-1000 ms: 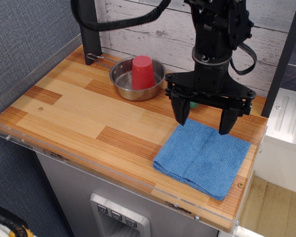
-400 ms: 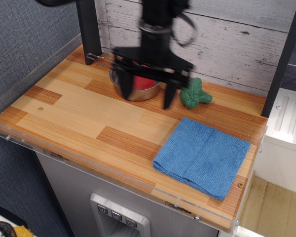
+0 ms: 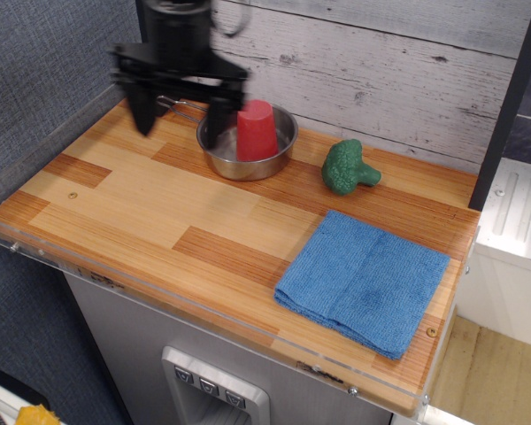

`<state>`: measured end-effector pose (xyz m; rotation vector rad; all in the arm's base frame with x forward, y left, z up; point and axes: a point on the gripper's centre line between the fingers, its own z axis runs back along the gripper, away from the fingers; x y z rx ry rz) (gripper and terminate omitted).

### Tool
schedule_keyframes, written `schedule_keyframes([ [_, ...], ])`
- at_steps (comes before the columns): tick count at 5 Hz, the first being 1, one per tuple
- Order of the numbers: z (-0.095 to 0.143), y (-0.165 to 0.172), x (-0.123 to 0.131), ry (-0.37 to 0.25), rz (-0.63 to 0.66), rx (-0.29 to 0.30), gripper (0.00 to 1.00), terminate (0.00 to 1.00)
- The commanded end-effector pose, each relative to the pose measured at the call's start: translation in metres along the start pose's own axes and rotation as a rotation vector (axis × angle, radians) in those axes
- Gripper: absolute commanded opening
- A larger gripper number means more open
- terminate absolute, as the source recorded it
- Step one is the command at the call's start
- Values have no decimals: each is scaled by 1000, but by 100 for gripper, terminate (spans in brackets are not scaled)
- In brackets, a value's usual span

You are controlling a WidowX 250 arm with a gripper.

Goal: Move blue cloth to front corner of counter

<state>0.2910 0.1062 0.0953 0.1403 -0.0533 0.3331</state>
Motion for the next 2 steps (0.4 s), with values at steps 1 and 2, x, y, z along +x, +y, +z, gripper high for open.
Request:
schedule_keyframes([
  [1,-3,56,14,-35,156,12,100,0],
  [2,-9,65,15,-52,178,34,100,0],
])
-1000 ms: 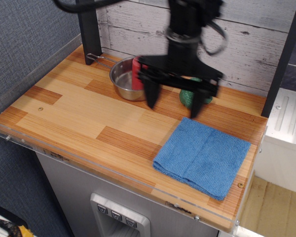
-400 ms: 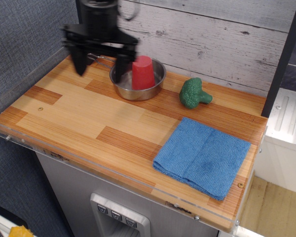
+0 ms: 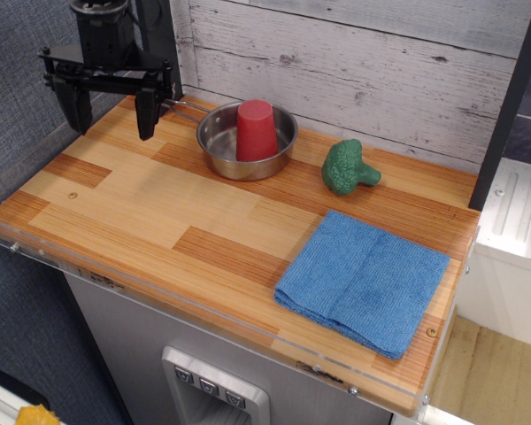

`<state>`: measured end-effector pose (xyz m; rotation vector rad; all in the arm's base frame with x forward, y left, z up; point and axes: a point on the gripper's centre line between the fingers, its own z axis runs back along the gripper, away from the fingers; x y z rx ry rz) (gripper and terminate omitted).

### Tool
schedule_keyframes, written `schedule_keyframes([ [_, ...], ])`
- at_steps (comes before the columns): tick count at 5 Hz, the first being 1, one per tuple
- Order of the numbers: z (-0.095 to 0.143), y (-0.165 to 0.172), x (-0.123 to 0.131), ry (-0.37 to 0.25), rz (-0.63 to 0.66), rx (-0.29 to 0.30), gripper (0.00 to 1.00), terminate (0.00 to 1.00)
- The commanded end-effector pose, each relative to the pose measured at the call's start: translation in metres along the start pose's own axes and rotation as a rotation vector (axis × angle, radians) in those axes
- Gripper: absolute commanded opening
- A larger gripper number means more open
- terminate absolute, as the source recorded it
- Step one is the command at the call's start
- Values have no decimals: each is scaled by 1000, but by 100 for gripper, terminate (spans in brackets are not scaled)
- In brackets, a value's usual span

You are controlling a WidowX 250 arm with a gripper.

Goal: Move blue cloth to front corner of counter

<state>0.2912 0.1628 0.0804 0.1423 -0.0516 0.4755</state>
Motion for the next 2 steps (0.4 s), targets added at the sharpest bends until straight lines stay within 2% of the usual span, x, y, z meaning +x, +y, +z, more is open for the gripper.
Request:
schedule_keyframes([
  [1,14,25,-3,-135,154,-50,100,0],
  [2,14,25,-3,-135,154,-50,100,100],
])
